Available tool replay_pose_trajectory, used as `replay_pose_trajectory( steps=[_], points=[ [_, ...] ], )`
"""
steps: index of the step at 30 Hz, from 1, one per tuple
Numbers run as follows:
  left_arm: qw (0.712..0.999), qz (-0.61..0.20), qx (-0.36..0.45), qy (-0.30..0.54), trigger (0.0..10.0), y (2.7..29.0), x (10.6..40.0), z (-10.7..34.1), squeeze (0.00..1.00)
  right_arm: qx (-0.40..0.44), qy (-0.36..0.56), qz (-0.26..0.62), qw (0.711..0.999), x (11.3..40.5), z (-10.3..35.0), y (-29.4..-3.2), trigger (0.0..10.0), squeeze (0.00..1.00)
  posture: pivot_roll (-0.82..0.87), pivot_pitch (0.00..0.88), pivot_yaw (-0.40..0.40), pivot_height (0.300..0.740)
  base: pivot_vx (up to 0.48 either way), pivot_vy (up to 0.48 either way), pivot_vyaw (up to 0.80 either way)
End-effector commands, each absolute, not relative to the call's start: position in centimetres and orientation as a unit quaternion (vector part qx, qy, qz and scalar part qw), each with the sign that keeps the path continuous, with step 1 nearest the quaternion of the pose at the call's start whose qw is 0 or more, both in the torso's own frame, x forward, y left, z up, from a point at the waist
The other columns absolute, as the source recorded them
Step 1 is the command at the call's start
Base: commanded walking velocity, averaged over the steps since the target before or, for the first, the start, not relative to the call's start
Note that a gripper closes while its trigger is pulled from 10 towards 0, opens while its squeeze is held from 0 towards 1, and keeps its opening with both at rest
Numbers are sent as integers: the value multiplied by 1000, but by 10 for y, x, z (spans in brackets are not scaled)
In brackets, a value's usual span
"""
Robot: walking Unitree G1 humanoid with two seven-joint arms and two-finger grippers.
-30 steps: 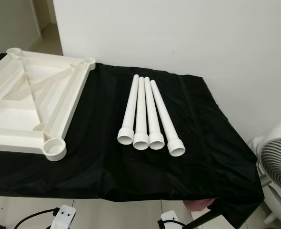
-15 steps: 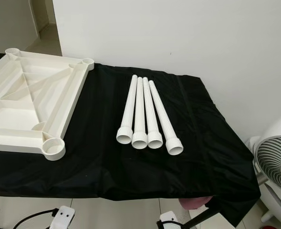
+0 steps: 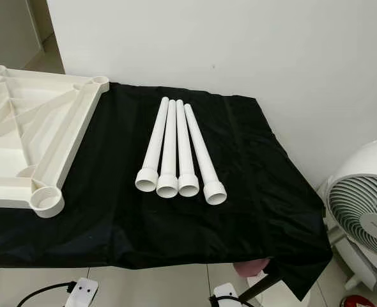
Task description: Building children table
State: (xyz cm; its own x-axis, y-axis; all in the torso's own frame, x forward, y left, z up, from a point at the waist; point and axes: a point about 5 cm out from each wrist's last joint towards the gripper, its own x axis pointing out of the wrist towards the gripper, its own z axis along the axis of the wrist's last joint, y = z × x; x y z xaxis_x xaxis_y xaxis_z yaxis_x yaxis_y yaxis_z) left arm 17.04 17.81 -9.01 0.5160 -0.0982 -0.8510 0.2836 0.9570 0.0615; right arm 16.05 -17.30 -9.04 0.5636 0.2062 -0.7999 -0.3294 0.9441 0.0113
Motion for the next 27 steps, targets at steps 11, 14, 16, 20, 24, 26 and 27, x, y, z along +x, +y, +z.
replay_pose_trajectory(
  steps=[11, 14, 16, 20, 24, 26, 27],
  points=[
    [849, -109, 94, 508, 10000, 179, 155, -97, 0, -75, 455, 150, 874, 155, -93, -175, 10000, 0, 70, 7, -62, 740, 0, 0, 0],
    [848, -110, 96, 509, 10000, 180, 154, -97, 0, -74, 456, 150, 874, 154, -93, -175, 10000, 0, 71, 6, -60, 740, 0, 0, 0],
    [848, -109, 97, 509, 10000, 180, 154, -97, 0, -74, 456, 150, 874, 154, -94, -175, 10000, 0, 71, 8, -58, 740, 0, 0, 0],
    [848, -110, 98, 509, 10000, 180, 155, -97, 0, -74, 457, 150, 874, 154, -94, -173, 10000, 0, 71, 7, -57, 740, 0, 0, 0],
    [848, -110, 99, 510, 10000, 180, 155, -97, 0, -73, 458, 151, 873, 154, -95, -168, 10000, 0, 72, 7, -57, 740, -60, 0, 0],
    [848, -110, 99, 510, 10000, 179, 155, -97, 0, -73, 459, 152, 873, 154, -95, -167, 10000, 0, 72, 7, -56, 740, -240, 0, 0],
    [848, -109, 99, 509, 10000, 179, 155, -97, 0, -73, 459, 153, 872, 154, -95, -165, 10000, 0, 72, 7, -55, 740, -240, 0, 0]
  ],
)
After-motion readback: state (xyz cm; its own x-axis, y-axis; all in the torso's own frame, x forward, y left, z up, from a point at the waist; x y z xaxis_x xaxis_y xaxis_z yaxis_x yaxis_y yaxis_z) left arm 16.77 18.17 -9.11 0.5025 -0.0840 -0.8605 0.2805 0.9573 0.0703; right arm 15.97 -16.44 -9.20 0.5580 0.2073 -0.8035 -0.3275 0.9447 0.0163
